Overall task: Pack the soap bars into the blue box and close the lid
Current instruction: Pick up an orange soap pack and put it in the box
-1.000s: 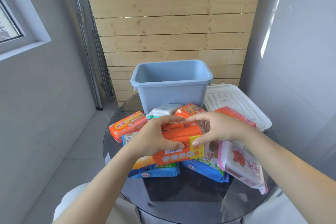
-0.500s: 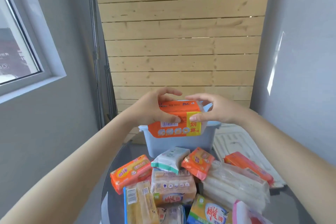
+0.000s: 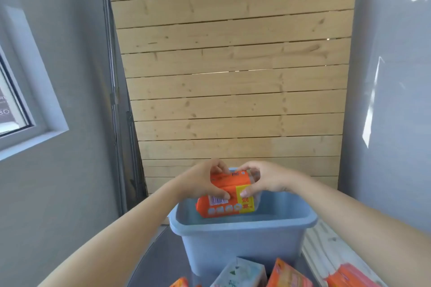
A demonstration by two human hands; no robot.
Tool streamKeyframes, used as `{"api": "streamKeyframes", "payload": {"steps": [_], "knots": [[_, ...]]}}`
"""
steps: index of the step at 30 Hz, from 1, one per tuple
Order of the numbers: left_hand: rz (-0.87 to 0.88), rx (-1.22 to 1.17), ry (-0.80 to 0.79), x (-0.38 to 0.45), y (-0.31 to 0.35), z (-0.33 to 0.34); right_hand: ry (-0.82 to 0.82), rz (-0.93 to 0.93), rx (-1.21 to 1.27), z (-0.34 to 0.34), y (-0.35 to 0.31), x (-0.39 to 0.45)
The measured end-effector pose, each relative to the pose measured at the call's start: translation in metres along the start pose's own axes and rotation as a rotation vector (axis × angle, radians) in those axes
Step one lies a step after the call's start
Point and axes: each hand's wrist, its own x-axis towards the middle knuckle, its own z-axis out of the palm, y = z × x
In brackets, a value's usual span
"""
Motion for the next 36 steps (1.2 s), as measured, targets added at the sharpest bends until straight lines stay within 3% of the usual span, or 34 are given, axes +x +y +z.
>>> {"api": "streamKeyframes", "payload": {"steps": [11,15,19,29,33,36], "knots": [[-0.095,0.314,-0.163,0.035,-0.039,0.039,0.040,0.187,-0.112,0.034,0.037,0.035],[-0.148,0.503,-0.278,0.034,-0.040,0.045,0.010,0.295,0.005,0.037,0.040,0.039],[-0.128,0.622,-0.250,0.034,-0.042,0.048,-0.036,0.329,-0.003,0.041,0.037,0.037],[-0.258,0.600,-0.139,0.032,-0.043,0.039,-0.352,0.372,0.414,0.046,0.036,0.040],[-0.300,0.690,-0.187,0.033,-0.039,0.039,-0.500,0.378,0.286,0.047,0.036,0.037],[-0.283,0.659,-0.180,0.032,-0.041,0.038,-0.443,0.414,0.260,0.043,0.035,0.039]]}}
